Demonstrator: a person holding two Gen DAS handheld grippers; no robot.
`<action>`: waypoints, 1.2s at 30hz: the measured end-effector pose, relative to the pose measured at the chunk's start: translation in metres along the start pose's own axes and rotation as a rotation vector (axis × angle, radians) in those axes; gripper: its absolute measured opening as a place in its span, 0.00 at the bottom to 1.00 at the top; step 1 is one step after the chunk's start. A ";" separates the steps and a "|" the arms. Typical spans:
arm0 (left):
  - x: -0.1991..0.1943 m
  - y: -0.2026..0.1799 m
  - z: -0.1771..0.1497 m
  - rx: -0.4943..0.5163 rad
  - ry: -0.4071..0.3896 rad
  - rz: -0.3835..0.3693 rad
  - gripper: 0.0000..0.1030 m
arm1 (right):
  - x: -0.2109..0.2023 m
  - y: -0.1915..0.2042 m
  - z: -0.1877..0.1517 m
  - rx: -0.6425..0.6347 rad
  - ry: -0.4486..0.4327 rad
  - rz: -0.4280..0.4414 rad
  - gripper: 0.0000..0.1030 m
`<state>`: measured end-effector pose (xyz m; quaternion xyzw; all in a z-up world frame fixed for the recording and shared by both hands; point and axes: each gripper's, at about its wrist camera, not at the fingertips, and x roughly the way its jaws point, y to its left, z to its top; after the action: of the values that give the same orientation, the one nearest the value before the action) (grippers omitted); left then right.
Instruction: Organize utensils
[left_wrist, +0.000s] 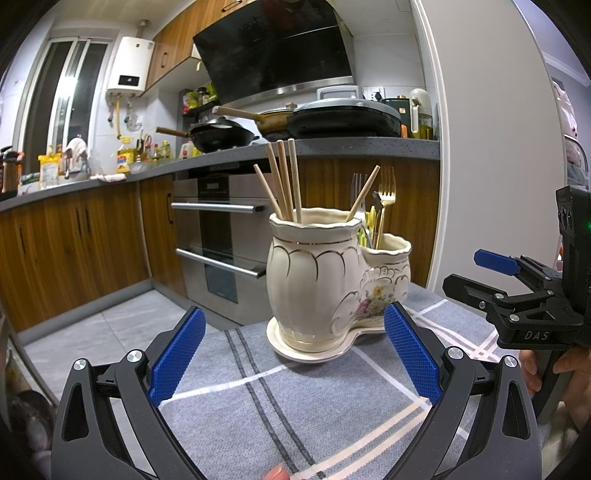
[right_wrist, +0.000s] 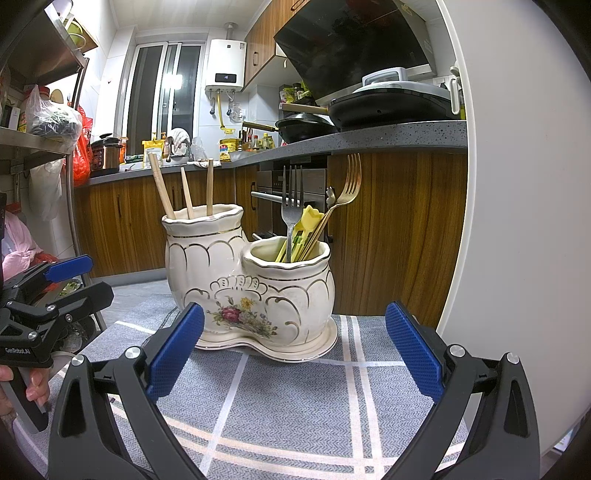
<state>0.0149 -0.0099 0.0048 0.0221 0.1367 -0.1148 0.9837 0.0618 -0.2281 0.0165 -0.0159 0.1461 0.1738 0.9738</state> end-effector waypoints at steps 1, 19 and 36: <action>0.000 0.000 0.000 0.000 0.000 0.000 0.94 | 0.000 0.000 0.000 0.000 0.000 0.000 0.94; -0.001 0.003 0.000 -0.004 -0.001 0.009 0.94 | 0.000 0.000 0.000 0.000 0.000 0.000 0.94; -0.002 0.006 -0.002 -0.010 0.003 0.032 0.95 | 0.000 0.000 0.000 0.000 0.001 0.000 0.95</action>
<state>0.0139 -0.0039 0.0033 0.0194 0.1383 -0.0985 0.9853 0.0621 -0.2282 0.0167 -0.0161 0.1465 0.1736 0.9737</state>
